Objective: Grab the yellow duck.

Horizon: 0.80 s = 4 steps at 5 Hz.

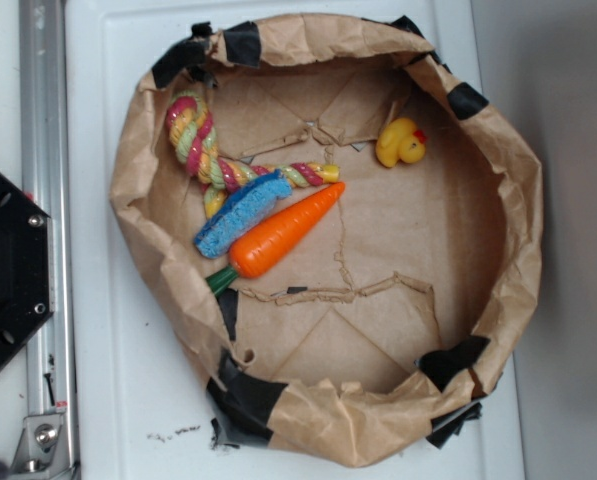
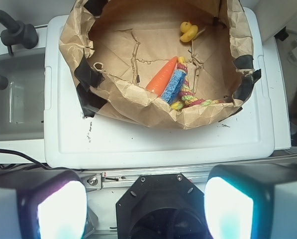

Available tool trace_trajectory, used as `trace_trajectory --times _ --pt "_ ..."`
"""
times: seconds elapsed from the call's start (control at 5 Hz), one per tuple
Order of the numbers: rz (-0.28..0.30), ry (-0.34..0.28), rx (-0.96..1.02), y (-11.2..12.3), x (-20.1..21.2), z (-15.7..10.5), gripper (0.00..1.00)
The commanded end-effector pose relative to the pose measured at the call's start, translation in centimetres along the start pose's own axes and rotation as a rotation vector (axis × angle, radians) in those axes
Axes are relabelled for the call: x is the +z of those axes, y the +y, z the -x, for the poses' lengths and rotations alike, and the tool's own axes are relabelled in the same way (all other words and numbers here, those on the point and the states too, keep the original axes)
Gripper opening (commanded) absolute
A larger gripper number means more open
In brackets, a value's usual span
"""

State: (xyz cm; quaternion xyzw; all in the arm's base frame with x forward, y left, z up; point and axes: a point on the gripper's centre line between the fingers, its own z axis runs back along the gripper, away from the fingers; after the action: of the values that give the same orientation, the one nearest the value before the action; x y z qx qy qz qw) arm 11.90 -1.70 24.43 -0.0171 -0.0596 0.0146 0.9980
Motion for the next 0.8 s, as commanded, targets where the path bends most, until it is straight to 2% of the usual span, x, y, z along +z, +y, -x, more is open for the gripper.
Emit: trace_trajectory --times 0.0,0.2,0.4,0.6 --pt "0.000 0.000 0.000 0.0 0.0 0.0 1.00" --pt "-0.149 -0.249 0.188 5.0 -4.6 -4.6 1.00" --pt "-0.188 -0.408 0.320 8.5 -6.2 -7.7 1.00" --pt "-0.208 -0.380 0.300 10.2 -10.2 -11.0 1.00"
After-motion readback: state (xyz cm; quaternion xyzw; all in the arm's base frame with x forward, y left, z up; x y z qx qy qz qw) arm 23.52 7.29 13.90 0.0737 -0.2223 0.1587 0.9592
